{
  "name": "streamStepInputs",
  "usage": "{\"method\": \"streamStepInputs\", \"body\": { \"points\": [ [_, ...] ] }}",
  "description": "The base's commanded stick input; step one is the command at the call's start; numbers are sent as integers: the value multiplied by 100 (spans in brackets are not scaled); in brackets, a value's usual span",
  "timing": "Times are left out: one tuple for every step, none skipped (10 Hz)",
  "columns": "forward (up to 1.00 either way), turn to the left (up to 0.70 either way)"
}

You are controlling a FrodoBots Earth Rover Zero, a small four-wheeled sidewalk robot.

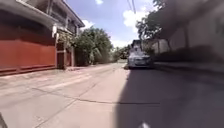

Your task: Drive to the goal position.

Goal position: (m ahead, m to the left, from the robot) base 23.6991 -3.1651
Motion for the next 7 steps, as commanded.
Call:
{"method": "streamStepInputs", "body": {
  "points": [
    [70,0],
    [70,0],
    [70,0],
    [70,0],
    [70,-3],
    [70,-12],
    [70,-26]
  ]
}}
